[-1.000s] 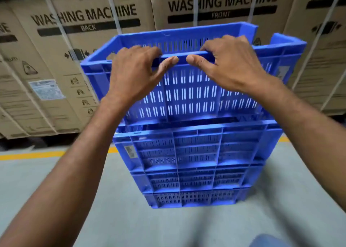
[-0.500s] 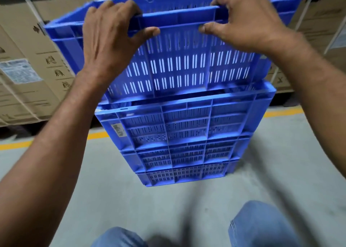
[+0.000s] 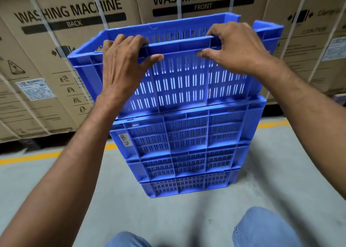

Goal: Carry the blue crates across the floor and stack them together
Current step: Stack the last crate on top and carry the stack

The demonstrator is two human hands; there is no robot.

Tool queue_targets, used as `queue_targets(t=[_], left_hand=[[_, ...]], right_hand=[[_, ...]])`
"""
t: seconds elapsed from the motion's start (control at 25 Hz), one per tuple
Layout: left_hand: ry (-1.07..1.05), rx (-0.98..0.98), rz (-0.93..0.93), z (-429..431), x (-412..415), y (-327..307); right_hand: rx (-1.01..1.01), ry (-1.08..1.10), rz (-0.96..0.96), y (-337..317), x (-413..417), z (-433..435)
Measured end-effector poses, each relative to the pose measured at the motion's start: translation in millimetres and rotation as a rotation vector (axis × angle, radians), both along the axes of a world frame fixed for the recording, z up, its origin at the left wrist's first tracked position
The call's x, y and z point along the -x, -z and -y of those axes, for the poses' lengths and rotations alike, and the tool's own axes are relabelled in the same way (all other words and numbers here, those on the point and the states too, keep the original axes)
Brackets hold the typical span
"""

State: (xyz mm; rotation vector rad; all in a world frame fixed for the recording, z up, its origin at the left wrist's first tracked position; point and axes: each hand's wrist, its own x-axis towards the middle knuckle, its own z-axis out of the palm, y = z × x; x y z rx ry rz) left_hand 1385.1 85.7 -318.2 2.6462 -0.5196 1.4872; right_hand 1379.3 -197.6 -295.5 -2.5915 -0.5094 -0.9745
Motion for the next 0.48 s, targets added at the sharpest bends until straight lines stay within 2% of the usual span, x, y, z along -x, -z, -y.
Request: queue_targets(t=[0.48], left_hand=[[0.010,0.008,-0.019,1.1,7.7,-1.9]], right_hand=[[0.018,0.015,-0.011,-4.8,9.9,2.5]])
